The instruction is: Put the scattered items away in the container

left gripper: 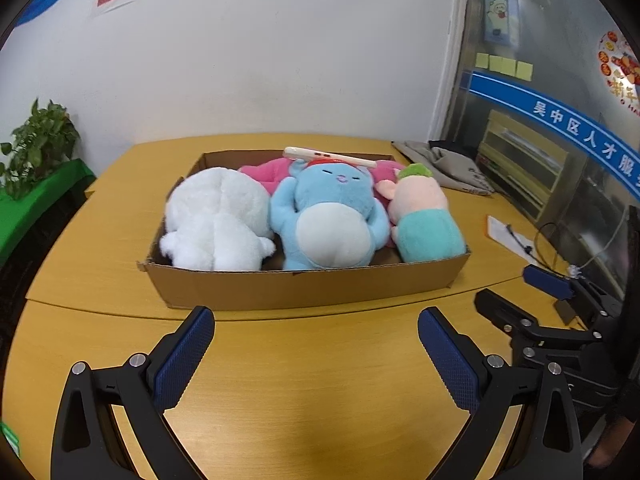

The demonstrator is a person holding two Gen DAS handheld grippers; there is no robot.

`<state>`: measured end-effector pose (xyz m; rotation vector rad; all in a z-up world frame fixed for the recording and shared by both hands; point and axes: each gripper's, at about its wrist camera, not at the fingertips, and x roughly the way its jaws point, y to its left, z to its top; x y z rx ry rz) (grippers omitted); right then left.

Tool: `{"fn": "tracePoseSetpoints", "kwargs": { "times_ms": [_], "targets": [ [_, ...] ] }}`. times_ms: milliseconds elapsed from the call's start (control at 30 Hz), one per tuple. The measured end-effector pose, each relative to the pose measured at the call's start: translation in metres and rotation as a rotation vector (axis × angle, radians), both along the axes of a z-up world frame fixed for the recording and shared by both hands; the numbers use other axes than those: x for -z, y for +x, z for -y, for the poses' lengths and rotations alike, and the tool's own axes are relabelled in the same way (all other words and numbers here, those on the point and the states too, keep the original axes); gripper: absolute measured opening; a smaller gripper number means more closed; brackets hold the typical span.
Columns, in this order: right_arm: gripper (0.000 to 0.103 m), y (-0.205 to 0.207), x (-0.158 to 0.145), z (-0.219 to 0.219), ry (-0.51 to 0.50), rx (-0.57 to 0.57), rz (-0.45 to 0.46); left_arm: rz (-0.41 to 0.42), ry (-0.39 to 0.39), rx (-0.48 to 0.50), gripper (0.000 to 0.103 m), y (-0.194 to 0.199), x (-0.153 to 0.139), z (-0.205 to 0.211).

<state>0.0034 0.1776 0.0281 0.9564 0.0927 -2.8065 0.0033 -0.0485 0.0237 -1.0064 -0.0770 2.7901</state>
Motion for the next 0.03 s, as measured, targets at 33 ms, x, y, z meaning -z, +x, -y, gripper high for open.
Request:
{"fn": "tracePoseSetpoints", "kwargs": {
  "times_ms": [33],
  "targets": [
    [0.084, 0.0000, 0.0000, 0.0000, 0.001, 0.000, 0.001, 0.003, 0.000, 0.004, 0.103, -0.0004, 0.0006, 0.0001]
  ]
}}
